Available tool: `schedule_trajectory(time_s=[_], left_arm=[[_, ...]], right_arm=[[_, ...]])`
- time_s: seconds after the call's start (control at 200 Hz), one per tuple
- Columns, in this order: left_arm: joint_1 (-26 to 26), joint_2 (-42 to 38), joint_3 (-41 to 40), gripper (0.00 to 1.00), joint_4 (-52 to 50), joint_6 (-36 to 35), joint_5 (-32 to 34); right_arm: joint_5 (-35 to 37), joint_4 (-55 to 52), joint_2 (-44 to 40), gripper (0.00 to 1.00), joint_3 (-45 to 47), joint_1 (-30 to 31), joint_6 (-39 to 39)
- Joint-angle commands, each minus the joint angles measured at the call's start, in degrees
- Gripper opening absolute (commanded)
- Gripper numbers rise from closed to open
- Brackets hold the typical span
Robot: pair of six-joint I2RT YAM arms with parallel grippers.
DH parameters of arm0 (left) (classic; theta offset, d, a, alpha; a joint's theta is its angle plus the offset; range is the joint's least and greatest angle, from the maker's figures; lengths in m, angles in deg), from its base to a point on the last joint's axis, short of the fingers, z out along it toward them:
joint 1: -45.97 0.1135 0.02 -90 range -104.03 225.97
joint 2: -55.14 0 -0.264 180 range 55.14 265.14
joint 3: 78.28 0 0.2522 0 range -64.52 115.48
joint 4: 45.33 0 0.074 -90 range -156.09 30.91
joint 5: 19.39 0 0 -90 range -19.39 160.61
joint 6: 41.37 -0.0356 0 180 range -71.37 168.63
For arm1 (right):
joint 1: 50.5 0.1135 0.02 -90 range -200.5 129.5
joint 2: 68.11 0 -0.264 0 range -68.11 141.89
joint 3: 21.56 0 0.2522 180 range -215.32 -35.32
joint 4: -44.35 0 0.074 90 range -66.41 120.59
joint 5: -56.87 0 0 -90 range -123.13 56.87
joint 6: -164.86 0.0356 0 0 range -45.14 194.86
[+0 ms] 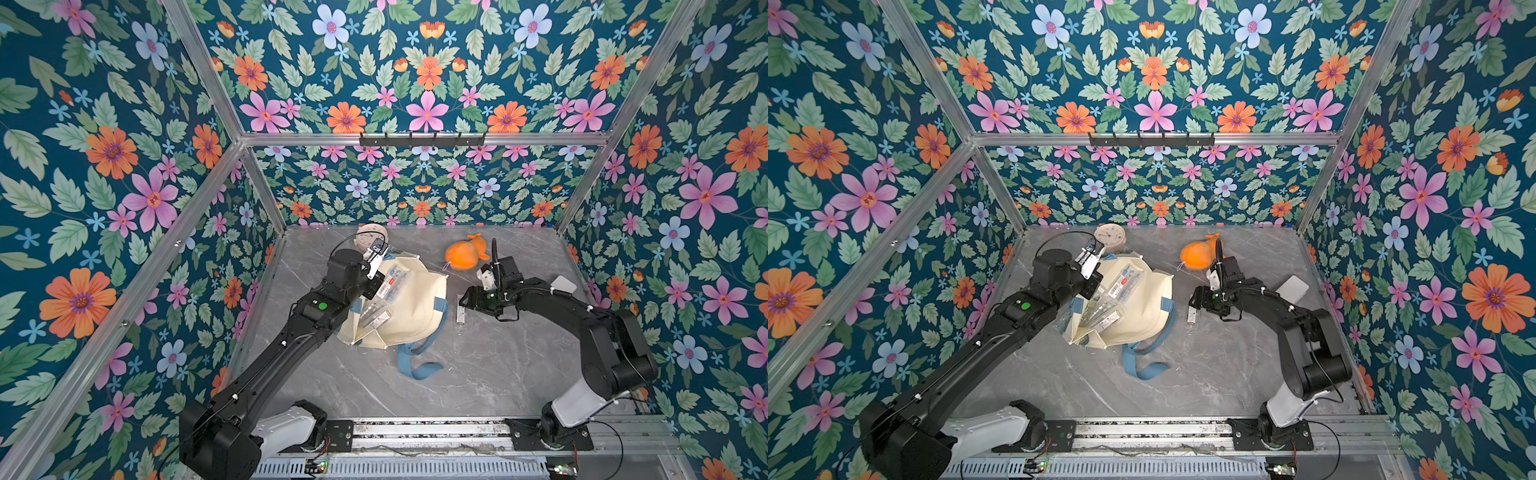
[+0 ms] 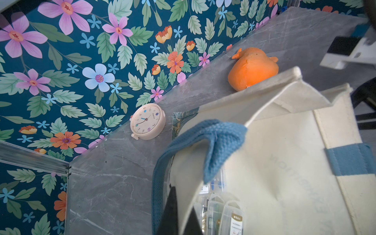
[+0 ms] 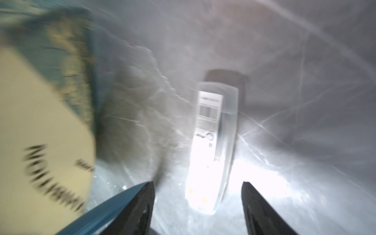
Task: Take out the compass set from the canvas bag
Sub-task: Place the compass set at the center of the board, then adjust the canvas bag at the center of the board.
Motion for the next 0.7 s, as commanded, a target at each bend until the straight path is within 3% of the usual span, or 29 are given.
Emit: schedule_trajectory(time_s=[0.0, 0.17, 0.335, 0.455, 0.6, 0.695], left_arm=[[0.07, 0.35, 1.18, 0.0, 2.05, -0.36, -0.92], [0.07, 1.23, 2.25, 0.0, 0.95, -0.36, -1.68], [0.07, 2.19, 3.83, 0.0, -0.42, -0.1, -2.68], [0.07, 2.6, 4.47, 0.0, -1.0, 0.03, -3.39], [0.07, 2.82, 5.09, 0.0, -1.85, -0.01, -3.75], [0.07, 2.74, 5.22, 0.0, -2.42, -0.02, -3.62]], right_arm=[[-0.14, -5.12, -4.53, 0.7, -2.37, 1.83, -7.01], [9.74, -10.37, -9.31, 0.77, -11.41, 11.69, -21.46], [9.54, -8.11, -9.6, 0.81, -16.84, 13.87, -28.1], [11.78, -5.29, -5.24, 0.85, -21.3, 16.94, -31.4], [13.07, -6.07, 3.32, 0.84, -29.21, 19.65, -32.69], [13.99, -6.21, 7.56, 0.72, -31.84, 19.85, -31.87]])
